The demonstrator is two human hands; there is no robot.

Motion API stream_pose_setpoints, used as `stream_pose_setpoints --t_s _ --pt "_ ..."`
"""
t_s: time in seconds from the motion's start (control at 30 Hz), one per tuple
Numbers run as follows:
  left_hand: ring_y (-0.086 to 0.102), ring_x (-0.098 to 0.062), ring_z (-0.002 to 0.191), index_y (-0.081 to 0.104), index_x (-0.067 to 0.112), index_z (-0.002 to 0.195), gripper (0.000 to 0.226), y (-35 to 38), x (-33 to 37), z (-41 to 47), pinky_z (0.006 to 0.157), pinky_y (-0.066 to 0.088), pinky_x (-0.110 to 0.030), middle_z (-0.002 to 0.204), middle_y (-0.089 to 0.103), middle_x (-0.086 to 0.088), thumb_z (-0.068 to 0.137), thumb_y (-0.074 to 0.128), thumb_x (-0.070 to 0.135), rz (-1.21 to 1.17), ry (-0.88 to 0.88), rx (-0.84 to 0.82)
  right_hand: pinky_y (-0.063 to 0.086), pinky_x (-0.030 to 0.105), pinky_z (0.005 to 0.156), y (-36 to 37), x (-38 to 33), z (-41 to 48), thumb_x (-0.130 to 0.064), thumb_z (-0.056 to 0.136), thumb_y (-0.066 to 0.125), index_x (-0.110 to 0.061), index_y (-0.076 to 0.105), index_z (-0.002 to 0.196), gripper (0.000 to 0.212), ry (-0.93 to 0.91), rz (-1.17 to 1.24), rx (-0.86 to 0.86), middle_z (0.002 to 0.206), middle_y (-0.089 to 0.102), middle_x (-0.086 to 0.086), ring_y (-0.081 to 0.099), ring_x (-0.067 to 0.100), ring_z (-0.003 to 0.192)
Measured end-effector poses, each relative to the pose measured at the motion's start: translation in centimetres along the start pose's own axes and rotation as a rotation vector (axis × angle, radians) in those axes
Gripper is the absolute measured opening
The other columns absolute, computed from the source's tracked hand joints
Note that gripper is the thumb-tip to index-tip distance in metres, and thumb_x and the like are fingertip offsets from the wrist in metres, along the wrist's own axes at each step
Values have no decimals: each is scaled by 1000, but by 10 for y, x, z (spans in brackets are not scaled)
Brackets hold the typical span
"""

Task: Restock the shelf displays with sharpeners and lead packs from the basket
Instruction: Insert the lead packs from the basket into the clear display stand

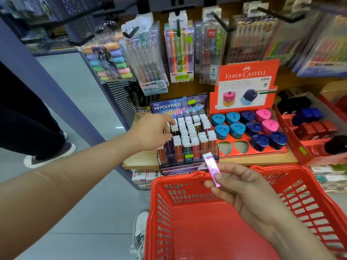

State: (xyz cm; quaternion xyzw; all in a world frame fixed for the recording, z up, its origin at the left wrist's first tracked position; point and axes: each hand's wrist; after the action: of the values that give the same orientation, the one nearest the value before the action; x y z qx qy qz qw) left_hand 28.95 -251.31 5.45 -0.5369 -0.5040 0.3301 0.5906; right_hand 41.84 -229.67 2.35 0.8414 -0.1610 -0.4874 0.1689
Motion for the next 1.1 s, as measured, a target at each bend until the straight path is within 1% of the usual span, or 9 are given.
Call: stream_pose_setpoints --t_s 0.1,0.17,0.3,0.4,0.57,0.7,0.87,0.97,1.1 --pt "61 -2 69 73 17 98 14 -24 15 -4 73 53 -22 81 71 8 88 65 14 -311 -54 -2 53 22 47 2 -2 -3 -9 66 71 -1 67 94 30 -26 -89 30 72 68 12 71 20 61" --pt "62 -5 65 74 14 94 11 -39 31 -12 65 55 -21 79 74 0 90 63 15 -572 -65 -168 47 19 42 5 -3 -4 -14 64 72 -3 67 90 29 -51 -130 38 67 67 8 67 17 55" --pt "64 -6 69 71 9 102 21 -39 55 -27 63 53 -18 82 72 -1 92 61 25 -597 32 -482 49 20 45 11 -2 -3 -14 63 73 -4 67 85 25 -120 -154 24 64 65 11 63 16 52" --pt "64 -6 67 69 3 104 21 -29 57 -31 64 54 -17 80 70 -5 89 65 16 -701 7 -547 51 20 48 13 0 -2 -12 64 73 -5 67 83 21 -164 -165 8 64 65 12 64 18 53" --pt "64 -11 66 72 3 94 12 -25 46 -28 65 56 -19 76 69 -9 83 70 6 -787 -40 -405 56 23 58 11 5 2 1 78 70 -8 70 86 12 -208 -161 -7 71 66 10 69 22 65" --pt "67 -16 67 73 4 90 9 -35 28 -19 68 58 -25 75 72 -10 82 71 4 -728 -127 -177 53 24 54 5 5 6 3 87 62 -5 69 91 11 -200 -205 38 68 65 8 66 17 61" --pt "68 -7 62 70 28 89 19 -45 -2 -10 67 55 -29 66 72 0 82 73 10 -480 -140 83 51 28 54 -6 3 14 5 90 57 -5 68 91 15 -186 -243 107 72 65 9 64 17 62" --pt "70 -14 66 74 25 91 16 -46 -4 -10 73 59 -33 69 73 -3 81 75 12 -536 -117 84 52 25 51 -10 2 22 5 91 57 -8 67 93 16 -183 -246 139 79 65 9 63 17 66" --pt "70 -8 66 74 20 94 22 -43 5 -9 64 53 -12 71 73 4 74 81 14 -517 -101 -6 56 30 63 -17 4 38 6 91 56 -20 65 98 28 -202 -346 166 103 61 6 61 18 90"
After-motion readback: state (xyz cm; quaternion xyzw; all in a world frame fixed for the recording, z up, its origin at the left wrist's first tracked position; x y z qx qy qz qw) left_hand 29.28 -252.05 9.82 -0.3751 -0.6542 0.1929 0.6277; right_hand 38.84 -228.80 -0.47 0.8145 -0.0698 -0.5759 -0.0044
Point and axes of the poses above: each hand's wrist, its own z-axis towards the middle knuckle, its own y-axis out of the palm, x = y × z
